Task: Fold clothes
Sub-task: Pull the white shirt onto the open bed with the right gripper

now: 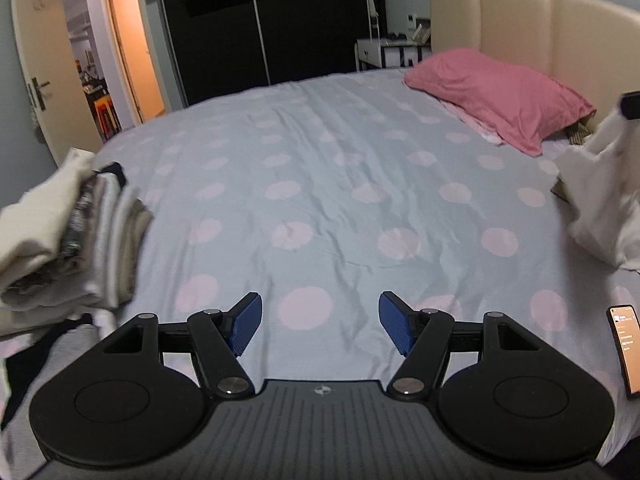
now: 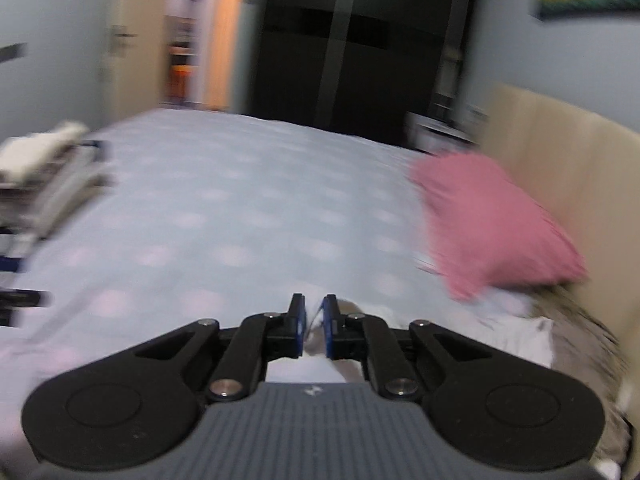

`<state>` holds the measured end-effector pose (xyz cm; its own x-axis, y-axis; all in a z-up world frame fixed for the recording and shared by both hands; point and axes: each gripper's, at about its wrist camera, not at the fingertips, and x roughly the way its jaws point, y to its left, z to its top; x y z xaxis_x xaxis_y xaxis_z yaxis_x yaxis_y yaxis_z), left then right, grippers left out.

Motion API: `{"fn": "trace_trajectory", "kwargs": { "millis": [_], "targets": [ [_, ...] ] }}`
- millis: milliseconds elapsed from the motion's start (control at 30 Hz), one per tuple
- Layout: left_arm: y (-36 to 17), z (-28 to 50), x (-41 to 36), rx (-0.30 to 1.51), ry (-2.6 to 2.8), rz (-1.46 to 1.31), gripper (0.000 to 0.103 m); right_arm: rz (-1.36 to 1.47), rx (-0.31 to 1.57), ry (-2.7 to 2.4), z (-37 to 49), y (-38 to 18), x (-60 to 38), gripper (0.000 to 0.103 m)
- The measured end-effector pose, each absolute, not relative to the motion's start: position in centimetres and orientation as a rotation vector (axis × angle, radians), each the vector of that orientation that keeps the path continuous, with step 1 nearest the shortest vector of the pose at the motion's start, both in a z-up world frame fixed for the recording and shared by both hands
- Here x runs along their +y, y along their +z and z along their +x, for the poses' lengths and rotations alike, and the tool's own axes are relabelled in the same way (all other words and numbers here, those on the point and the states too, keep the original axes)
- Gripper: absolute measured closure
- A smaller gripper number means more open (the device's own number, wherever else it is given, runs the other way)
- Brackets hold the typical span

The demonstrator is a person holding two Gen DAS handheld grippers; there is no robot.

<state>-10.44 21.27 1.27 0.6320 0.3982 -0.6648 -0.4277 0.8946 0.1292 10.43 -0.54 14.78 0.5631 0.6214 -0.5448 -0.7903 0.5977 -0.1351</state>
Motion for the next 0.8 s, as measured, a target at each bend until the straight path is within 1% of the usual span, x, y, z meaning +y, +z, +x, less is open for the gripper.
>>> {"fn": "trace_trajectory", "kwargs": {
  "millis": [133, 200, 233, 267, 300, 400, 467, 500, 600, 667, 800],
  "targets": [
    [2.8, -13.6, 22.4, 0.718, 0.491, -0.045, 0.039, -0.402, 0.463, 1.091, 4.1, 16.5, 5.0, 0.094],
    [3.6, -15.2, 22.9, 0.703, 0.501, -0.046, 0.039, -0.421, 0.474, 1.169, 1.3, 16.2, 7.3, 0.094],
    [3.6, -15.7, 23.1, 0.702, 0.506, -0.047, 0.039, -0.437, 0.489, 1.19, 0.2, 15.8, 8.4, 0.101],
    [3.4, -16.1, 23.3, 0.707, 0.506, -0.049, 0.039, -0.442, 0.506, 1.215, -0.5, 15.2, 9.2, 0.103],
    [3.2, -16.6, 23.4, 0.713, 0.507, -0.051, 0.039, -0.445, 0.522, 1.241, -1.2, 14.6, 9.9, 0.103],
    [1.9, -17.1, 23.5, 0.746, 0.495, -0.056, 0.039, -0.481, 0.566, 1.271, -2.7, 12.7, 11.9, 0.101],
    [0.9, -17.2, 23.3, 0.77, 0.462, -0.055, 0.039, -0.51, 0.575, 1.253, -3.4, 11.8, 12.2, 0.098],
    [0.5, -17.0, 23.3, 0.783, 0.445, -0.056, 0.039, -0.524, 0.579, 1.244, -3.7, 11.3, 12.3, 0.098],
    [-1.1, -16.5, 23.1, 0.82, 0.393, -0.056, 0.039, -0.543, 0.628, 1.183, -2.3, 9.5, 10.6, 0.097],
    [-2.2, -16.1, 22.8, 0.844, 0.358, -0.046, 0.039, -0.554, 0.662, 1.141, -1.2, 8.3, 9.4, 0.091],
    [-4.5, -15.0, 22.0, 0.893, 0.287, -0.008, 0.039, -0.593, 0.709, 1.079, 0.6, 4.7, 6.5, 0.089]
  ]
}}
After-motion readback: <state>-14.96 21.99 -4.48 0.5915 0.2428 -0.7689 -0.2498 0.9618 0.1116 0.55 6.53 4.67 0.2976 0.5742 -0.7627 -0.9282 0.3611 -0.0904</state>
